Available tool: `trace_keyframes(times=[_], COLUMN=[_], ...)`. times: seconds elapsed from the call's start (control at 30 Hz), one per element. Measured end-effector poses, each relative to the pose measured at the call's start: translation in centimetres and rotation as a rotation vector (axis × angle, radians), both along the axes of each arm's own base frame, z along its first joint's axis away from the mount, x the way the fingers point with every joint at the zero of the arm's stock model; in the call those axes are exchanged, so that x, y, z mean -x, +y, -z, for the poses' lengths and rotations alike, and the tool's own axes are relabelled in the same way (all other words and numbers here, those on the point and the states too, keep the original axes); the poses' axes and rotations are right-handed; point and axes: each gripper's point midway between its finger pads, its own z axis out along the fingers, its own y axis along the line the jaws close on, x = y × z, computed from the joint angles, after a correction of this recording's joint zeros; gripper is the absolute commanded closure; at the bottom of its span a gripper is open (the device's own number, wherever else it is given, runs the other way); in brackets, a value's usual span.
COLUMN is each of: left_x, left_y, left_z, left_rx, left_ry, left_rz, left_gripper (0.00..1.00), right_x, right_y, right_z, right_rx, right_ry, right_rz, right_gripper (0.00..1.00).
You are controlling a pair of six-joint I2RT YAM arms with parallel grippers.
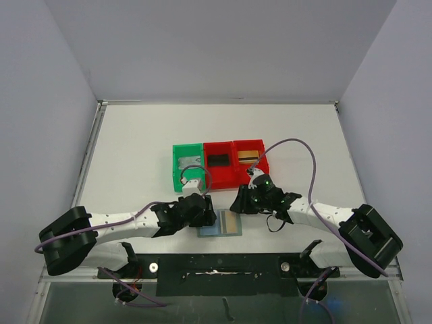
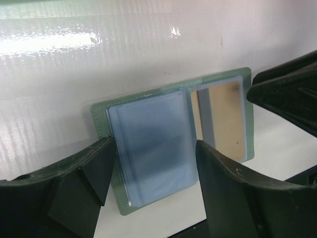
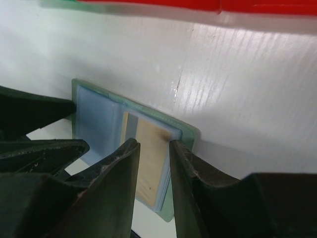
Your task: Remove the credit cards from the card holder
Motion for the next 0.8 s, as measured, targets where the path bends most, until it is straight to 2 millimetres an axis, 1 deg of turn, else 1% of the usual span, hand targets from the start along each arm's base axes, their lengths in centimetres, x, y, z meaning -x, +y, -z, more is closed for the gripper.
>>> trace_keyframes(times=[0.1,0.23,0.33,0.43,0.53,0.6,0.67,0.73,0.8], left_x=[-0.1,0.1,0.1,0.1,0.2,0.2,0.3,0.2,0.2], left_y=[0.5,0.9,1.2,1.4,1.5,1.5,1.5,1.6,1.7], left_z=[0.3,0.7,1.0,1.1,1.1,1.2,1.4,1.4,1.5], left_rx=[-0.025,-0.041,-0.044,-0.037,-0.03,-0.029,-0.03,-0.03,-0.031], left_ry=[-0.005,-0.002,-0.005,-0.012,-0.016,-0.021,-0.021,-0.025,-0.03], left_rz=[-0.01,-0.008,-0.01,-0.012,-0.012,-0.008,-0.003,-0.002,-0.001], left_gripper=[0.35,0.41,0.43,0.47,0.54,0.58,0.61,0.65,0.68], right_x=[0.8,1.3,1.4,1.8,2.0,2.2,2.2,2.2,2.2], right_y=[0.4,0.5,0.4,0.0,-0.1,0.0,0.2,0.2,0.1], right_z=[0.4,0.4,0.5,0.8,1.1,1.5,1.7,1.8,1.9], right_rx=[-0.008,0.004,0.011,0.029,0.037,0.038,0.039,0.041,0.044], right_ry=[0.029,0.042,0.049,0.07,0.083,0.097,0.104,0.105,0.104], right_rz=[-0.049,-0.07,-0.072,-0.073,-0.078,-0.084,-0.088,-0.088,-0.089], right_gripper=[0.66,0.64,0.62,0.62,0.66,0.7,0.76,0.85,0.91])
